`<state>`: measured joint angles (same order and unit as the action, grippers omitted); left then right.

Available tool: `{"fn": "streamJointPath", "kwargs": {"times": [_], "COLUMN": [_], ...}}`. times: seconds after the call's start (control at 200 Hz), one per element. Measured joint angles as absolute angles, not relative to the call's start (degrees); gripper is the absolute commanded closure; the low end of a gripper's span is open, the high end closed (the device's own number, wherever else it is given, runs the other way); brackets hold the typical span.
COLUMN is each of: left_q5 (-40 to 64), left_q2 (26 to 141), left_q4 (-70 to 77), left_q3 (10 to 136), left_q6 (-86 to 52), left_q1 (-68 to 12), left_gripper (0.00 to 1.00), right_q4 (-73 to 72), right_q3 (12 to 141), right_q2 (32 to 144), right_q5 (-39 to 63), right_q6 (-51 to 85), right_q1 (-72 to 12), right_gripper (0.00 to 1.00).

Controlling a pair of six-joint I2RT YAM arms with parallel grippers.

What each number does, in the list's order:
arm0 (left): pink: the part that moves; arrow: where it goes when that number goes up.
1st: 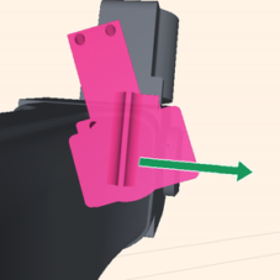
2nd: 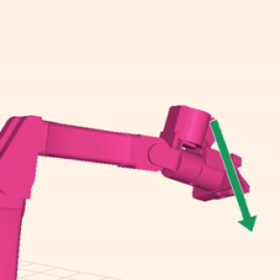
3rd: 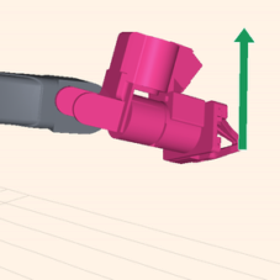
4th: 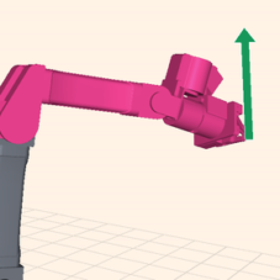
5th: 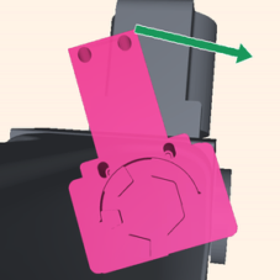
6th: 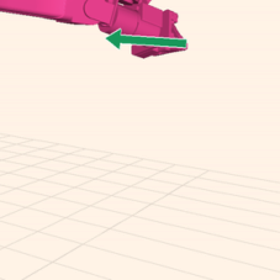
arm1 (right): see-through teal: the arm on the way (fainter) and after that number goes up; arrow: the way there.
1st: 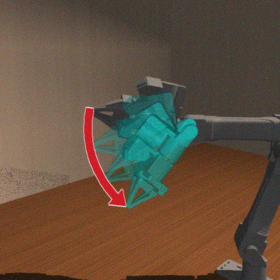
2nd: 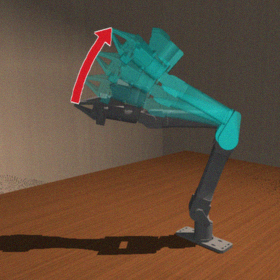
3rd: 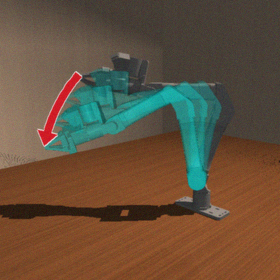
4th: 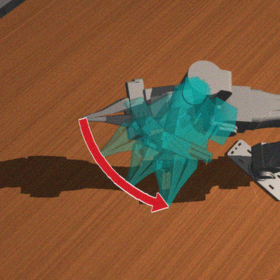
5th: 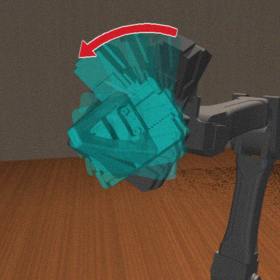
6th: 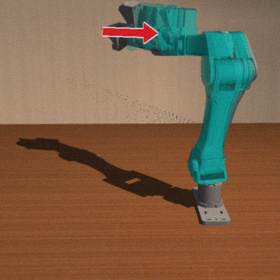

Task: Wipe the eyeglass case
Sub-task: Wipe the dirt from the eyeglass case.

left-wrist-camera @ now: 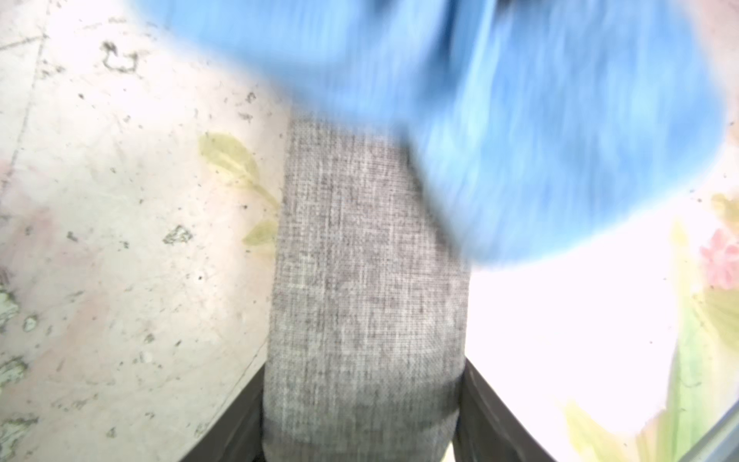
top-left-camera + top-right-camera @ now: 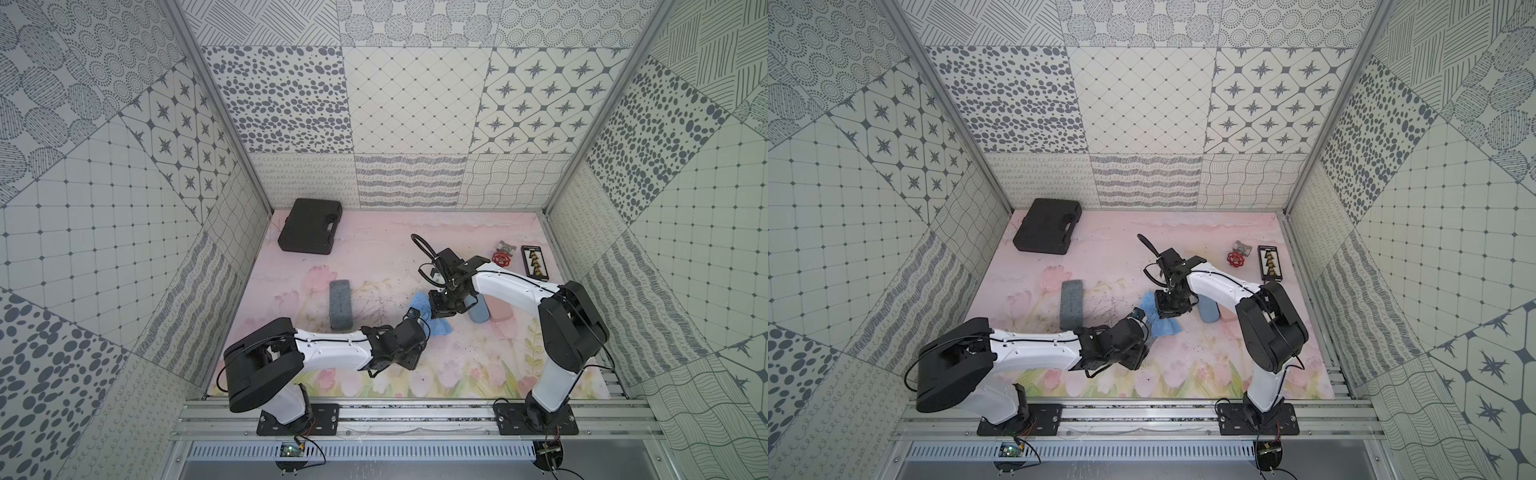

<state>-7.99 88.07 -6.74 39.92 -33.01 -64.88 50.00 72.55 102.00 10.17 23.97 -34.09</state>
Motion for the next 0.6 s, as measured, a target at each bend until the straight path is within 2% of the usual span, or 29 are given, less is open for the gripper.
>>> {"fn": "streamJointPath", "kwargs": {"times": [0.07, 0.12, 0.215, 0.37, 0.49, 0.6], "left_q5": [-7.9, -7.9, -7.7, -6.3, -4.2, -1.6], "left_q2": [88.1, 88.1, 88.1, 88.0, 87.7, 86.9], "left_q4": [-7.0, -7.1, -7.7, -8.7, -8.2, -7.0], "left_q3": [39.9, 40.0, 40.2, 40.7, 40.7, 39.9], "left_q6": [-33.1, -33.5, -34.2, -35.6, -36.3, -37.2], "left_q1": [-64.9, -64.9, -64.9, -64.9, -64.9, -64.9], "left_gripper": [0.7, 0.59, 0.44, 0.25, 0.19, 0.18], "right_q4": [51.5, 52.7, 53.8, 53.9, 53.0, 50.7], "right_q3": [73.6, 73.6, 71.9, 64.6, 61.6, 63.2], "right_q2": [101.4, 100.3, 97.3, 94.0, 95.3, 98.6], "right_q5": [5.8, 4.2, 3.9, 4.5, 7.1, 9.2], "right_q6": [22.9, 22.5, 22.3, 23.7, 26.0, 27.7], "right_q1": [-33.3, -33.1, -33.4, -33.7, -34.8, -36.7], "right_gripper": [1.0, 1.0, 1.0, 1.0, 1.0, 1.0]}}
